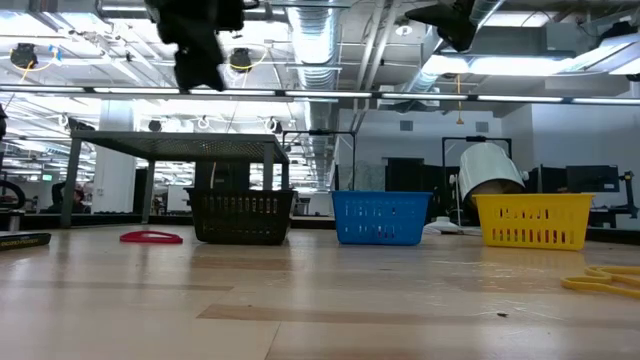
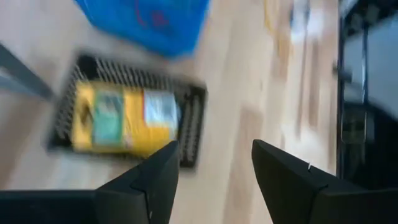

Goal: Pick & Place Office Desk Supplies
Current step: Put the crayon box into the black basket

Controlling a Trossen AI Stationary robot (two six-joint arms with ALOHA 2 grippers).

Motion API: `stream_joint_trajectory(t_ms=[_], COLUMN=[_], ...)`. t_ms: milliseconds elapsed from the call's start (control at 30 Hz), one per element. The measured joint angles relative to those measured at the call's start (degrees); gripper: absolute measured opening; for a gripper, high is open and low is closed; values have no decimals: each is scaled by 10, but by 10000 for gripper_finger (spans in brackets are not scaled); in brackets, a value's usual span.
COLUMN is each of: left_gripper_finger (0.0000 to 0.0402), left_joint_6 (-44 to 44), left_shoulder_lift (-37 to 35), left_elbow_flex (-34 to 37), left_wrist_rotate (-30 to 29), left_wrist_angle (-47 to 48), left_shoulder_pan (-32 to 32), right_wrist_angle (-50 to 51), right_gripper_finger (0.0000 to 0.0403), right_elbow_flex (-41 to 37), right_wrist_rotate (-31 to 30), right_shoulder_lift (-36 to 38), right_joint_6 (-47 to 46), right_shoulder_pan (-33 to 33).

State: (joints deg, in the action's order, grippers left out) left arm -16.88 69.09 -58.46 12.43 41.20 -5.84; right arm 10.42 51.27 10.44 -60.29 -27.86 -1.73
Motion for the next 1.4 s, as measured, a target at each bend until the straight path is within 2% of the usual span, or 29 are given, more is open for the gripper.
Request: stream_joint_trajectory(t_ms=[133,267,433,600,700,900,967,1033,1100,1267,1400], left_gripper_finger=[195,195,195,195,195,195,195,195,195,195,188], left_joint_6=[-15,-70,-183,-396,-507,-719,-778,-811,-808,-652,-575], left_shoulder_lift=[3,3,3,-14,-44,-135,-158,-166,-168,-149,-125], left_elbow_flex=[0,0,6,58,107,211,237,253,264,265,265], left_wrist_rotate=[12,26,15,-69,-119,-251,-283,-290,-270,-224,-210], left_wrist_angle=[62,95,141,139,92,-82,-87,-82,-74,-30,35], left_shoulder_pan=[56,97,137,174,215,317,351,375,387,377,364], right_wrist_angle=[2,17,75,149,182,223,228,242,246,255,254], right_gripper_finger=[351,351,351,344,332,312,310,310,309,309,309], right_elbow_flex=[0,-1,0,0,0,0,0,0,0,1,0], right_wrist_rotate=[0,0,-21,-124,-166,-178,-179,-179,-179,-180,-180], right_shoulder_lift=[-10,-25,-54,-56,-36,49,81,114,138,176,176], right_joint_6=[11,8,-68,-57,-25,45,59,72,82,96,99], right_shoulder_pan=[-10,-12,-3,-17,-18,-20,-20,-20,-20,-20,-20])
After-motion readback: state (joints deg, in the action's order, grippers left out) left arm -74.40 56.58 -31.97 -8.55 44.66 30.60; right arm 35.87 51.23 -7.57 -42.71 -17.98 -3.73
